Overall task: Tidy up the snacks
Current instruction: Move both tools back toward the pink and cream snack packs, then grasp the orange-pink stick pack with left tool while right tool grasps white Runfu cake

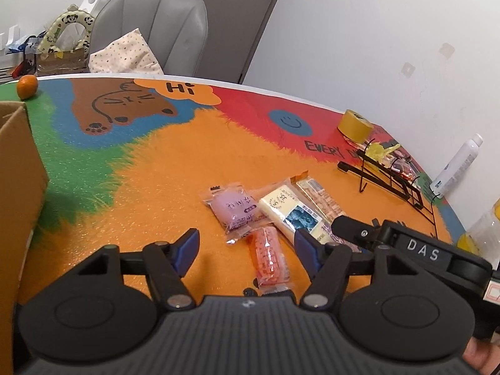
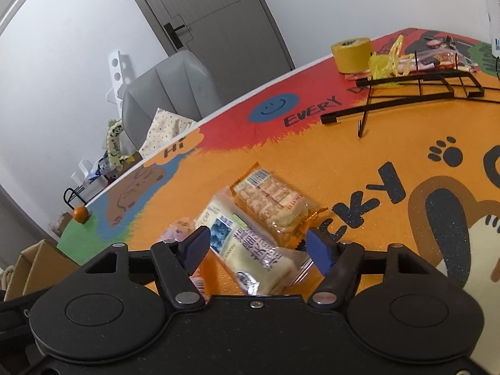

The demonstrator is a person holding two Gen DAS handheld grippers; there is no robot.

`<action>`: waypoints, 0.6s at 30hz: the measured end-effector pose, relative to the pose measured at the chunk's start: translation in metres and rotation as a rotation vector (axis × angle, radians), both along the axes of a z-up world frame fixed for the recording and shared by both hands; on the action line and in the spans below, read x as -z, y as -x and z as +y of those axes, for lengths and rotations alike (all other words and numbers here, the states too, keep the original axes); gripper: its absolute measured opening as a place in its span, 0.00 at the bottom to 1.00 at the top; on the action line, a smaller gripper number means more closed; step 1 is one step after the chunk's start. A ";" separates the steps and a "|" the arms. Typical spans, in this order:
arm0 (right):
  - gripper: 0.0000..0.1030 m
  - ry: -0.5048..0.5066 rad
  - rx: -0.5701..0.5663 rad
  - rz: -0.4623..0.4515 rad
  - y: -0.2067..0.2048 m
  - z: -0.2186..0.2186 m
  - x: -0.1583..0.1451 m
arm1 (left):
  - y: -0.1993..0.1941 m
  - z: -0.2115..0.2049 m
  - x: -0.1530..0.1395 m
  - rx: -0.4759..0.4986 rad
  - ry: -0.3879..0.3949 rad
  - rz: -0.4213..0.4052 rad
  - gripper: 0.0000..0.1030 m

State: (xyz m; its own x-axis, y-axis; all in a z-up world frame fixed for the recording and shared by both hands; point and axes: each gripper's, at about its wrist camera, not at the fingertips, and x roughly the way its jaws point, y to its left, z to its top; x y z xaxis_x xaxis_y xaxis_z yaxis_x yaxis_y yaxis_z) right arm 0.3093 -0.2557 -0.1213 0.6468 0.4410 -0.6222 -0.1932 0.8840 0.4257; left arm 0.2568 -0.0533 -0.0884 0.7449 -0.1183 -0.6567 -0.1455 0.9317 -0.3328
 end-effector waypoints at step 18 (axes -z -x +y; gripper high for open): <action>0.24 -0.093 -0.058 0.067 0.022 -0.023 0.015 | -0.011 -0.031 0.012 0.041 -0.021 0.020 0.64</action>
State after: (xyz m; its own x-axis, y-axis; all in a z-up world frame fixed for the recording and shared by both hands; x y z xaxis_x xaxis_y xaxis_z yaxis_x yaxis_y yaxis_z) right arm 0.2872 -0.2789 -0.1363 0.5769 0.5345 -0.6176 -0.2119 0.8282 0.5189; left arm 0.2677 -0.0842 -0.1003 0.7266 -0.1347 -0.6737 -0.1133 0.9437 -0.3108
